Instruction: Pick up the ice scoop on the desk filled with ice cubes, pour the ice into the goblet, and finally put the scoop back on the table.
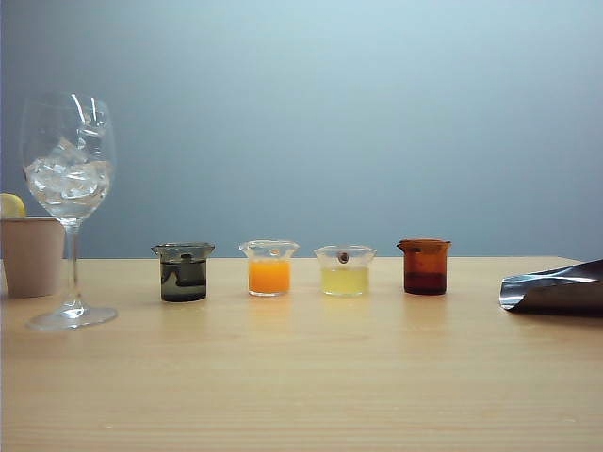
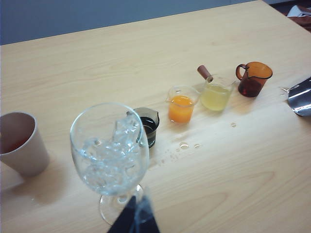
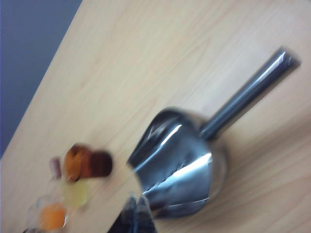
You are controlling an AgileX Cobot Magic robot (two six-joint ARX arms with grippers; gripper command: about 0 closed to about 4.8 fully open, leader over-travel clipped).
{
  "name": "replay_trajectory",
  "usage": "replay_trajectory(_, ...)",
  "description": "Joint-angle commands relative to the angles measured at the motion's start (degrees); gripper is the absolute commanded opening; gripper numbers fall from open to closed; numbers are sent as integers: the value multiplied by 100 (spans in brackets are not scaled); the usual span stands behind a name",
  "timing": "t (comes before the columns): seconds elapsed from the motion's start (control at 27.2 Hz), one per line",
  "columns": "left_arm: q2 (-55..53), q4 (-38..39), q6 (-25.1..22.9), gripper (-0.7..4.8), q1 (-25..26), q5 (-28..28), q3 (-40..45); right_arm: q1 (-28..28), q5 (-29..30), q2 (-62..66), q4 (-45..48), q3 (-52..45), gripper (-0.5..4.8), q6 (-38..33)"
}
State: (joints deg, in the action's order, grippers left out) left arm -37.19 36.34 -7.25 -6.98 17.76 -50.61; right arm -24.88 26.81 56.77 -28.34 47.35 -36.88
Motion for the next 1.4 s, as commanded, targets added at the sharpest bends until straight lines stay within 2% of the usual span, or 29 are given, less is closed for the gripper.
replay_trajectory(0.04, 9, -225, 26, -5, -4, -94, -22, 350, -94, -413, 109, 87, -2, 581)
replay_trajectory(0.15, 9, -315, 94, -5, -2, -90, -24, 713, -468, -787, -20, 81, -2, 1054)
replay_trajectory(0.33, 9, -393, 376, -5, -2, -125, -24, 1574, -1554, -1408, -164, 74, -1, 1512)
replay_trajectory(0.41, 11, -424, 503, -5, -2, -254, -24, 2013, -1818, -1609, -232, 63, -1, 1908)
replay_trajectory(0.59, 118, -468, 599, -5, -2, -662, 37, 2664, -2247, -1853, -140, -55, -1, 2402)
replay_trajectory(0.7, 389, -804, 601, -5, -2, -706, 317, 2990, -2433, -2074, 348, -391, -1, 2535)
replay_trajectory(0.85, 970, -1307, 599, -5, -2, -730, 905, 3045, -2413, -2470, 1106, -1108, -1, 2667)
replay_trajectory(1.1, 1899, -1797, 675, -5, -2, -780, 2090, 3034, -2444, -2944, 1690, -1980, -1, 2688)
replay_trajectory(1.18, 2188, -2096, 831, -5, -2, -758, 2509, 3029, -2704, -2973, 1635, -2046, -1, 2682)
replay_trajectory(1.4, 3080, -2503, 942, -5, -2, -798, 3523, 3032, -2671, -2964, 1613, -2044, -1, 2643)
